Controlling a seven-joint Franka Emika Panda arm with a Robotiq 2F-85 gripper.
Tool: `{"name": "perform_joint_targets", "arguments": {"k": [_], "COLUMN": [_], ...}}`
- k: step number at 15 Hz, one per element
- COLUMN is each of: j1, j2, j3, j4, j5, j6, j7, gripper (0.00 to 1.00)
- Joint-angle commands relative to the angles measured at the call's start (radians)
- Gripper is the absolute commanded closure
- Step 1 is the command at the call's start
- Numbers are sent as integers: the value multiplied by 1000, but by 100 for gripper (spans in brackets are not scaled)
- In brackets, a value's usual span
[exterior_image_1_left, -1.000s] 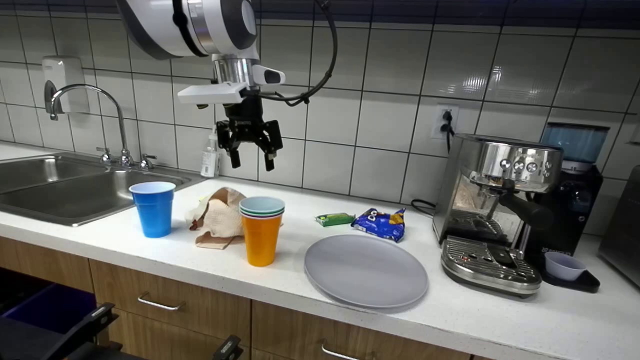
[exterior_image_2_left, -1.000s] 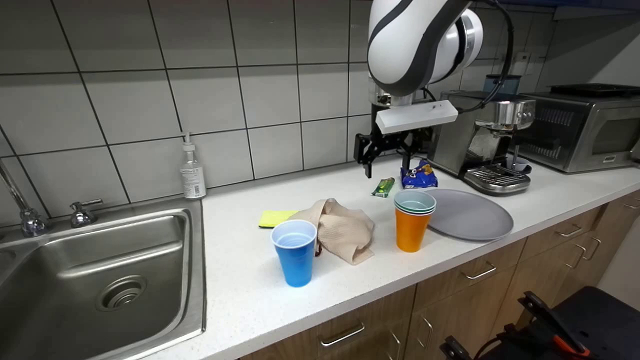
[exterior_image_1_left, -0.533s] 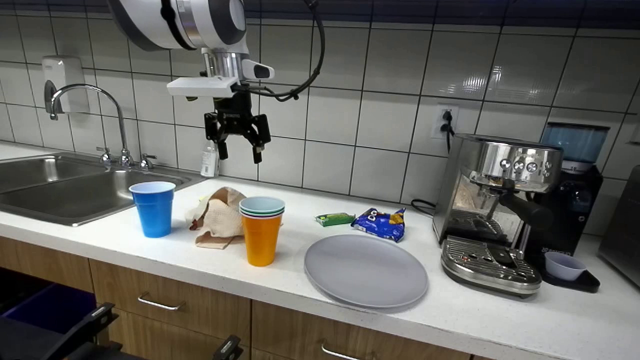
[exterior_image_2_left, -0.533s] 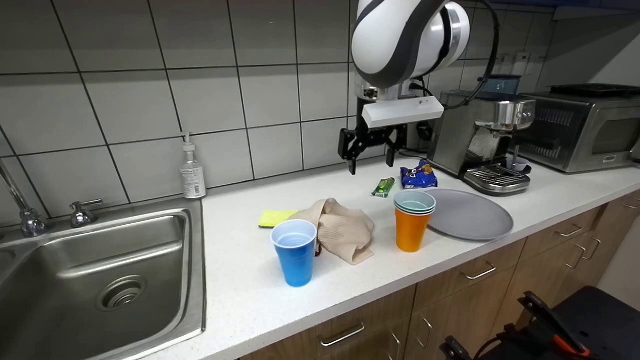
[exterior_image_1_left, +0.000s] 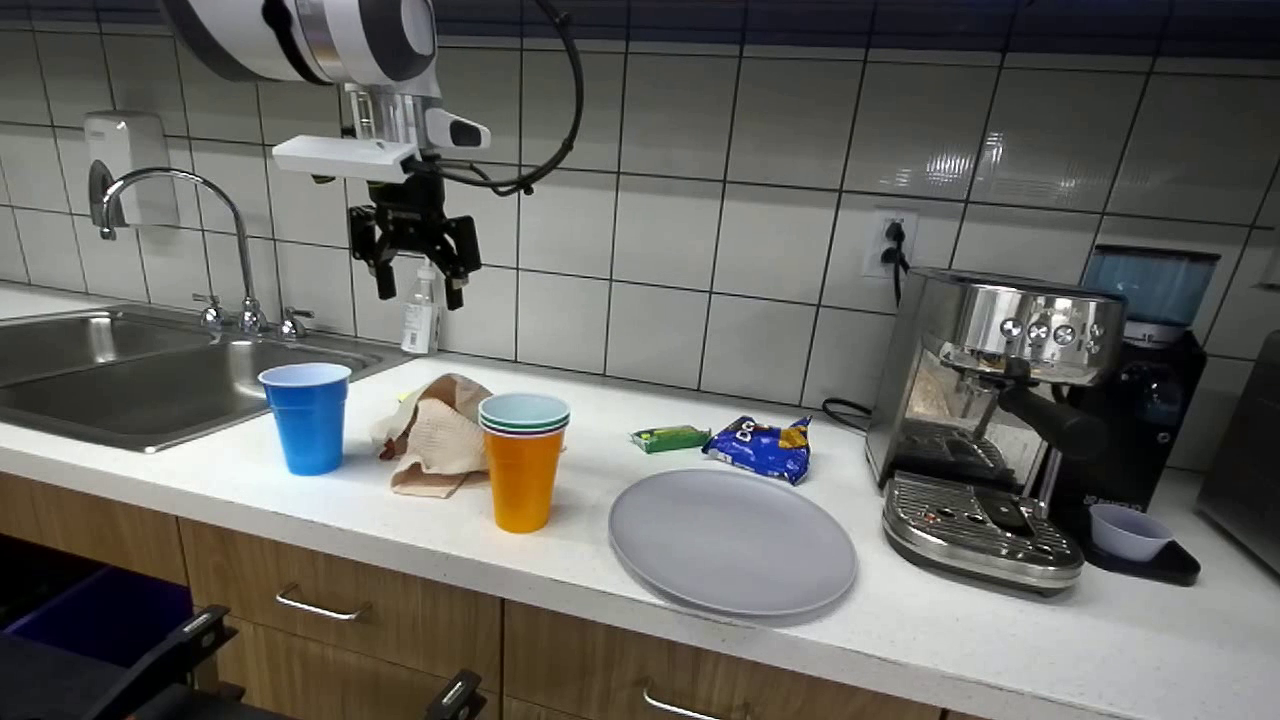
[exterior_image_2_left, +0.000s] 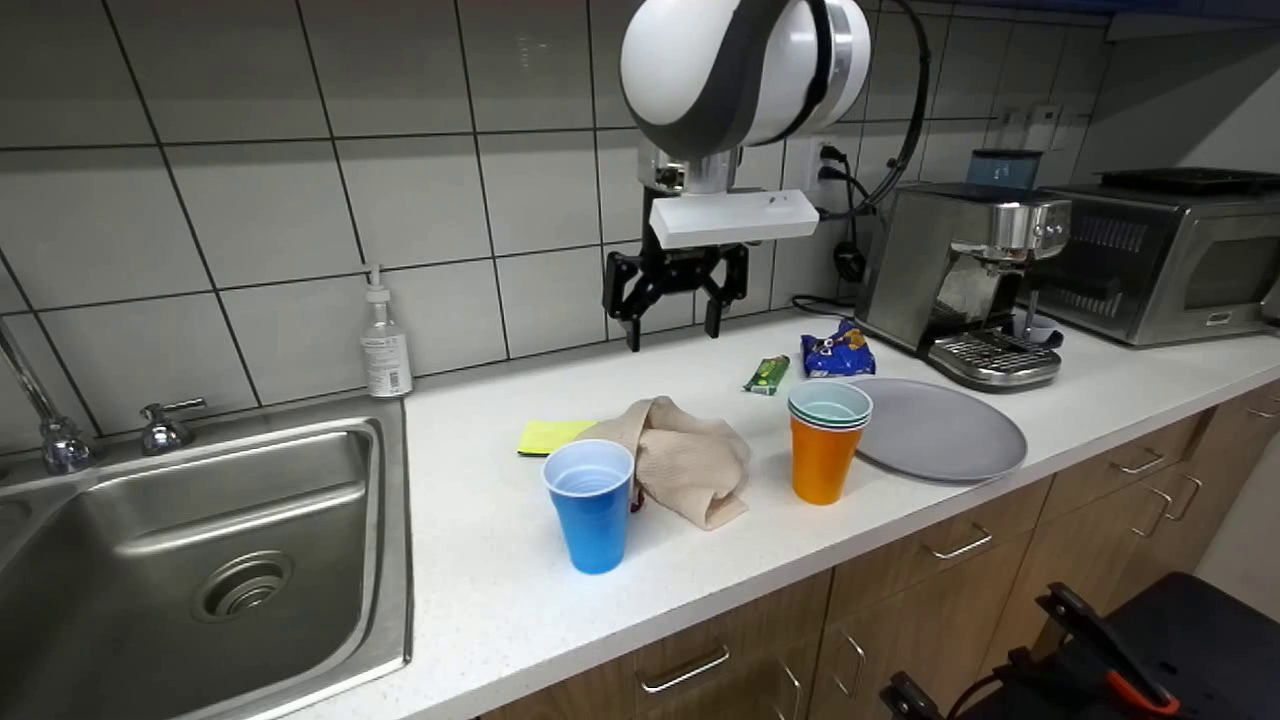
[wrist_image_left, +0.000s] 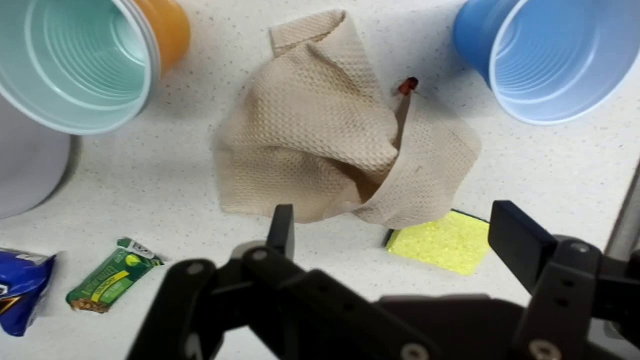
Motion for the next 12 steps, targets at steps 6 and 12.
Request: {"name": "perform_joint_targets", "arguments": {"k": [6, 12], "j1": [37, 65], "j2": [51, 108], "j3": [41, 52], "j4": [98, 139], "j5": [89, 21], "j6": [-103, -137], "j7": [-94, -49], "gripper": [0, 0]}}
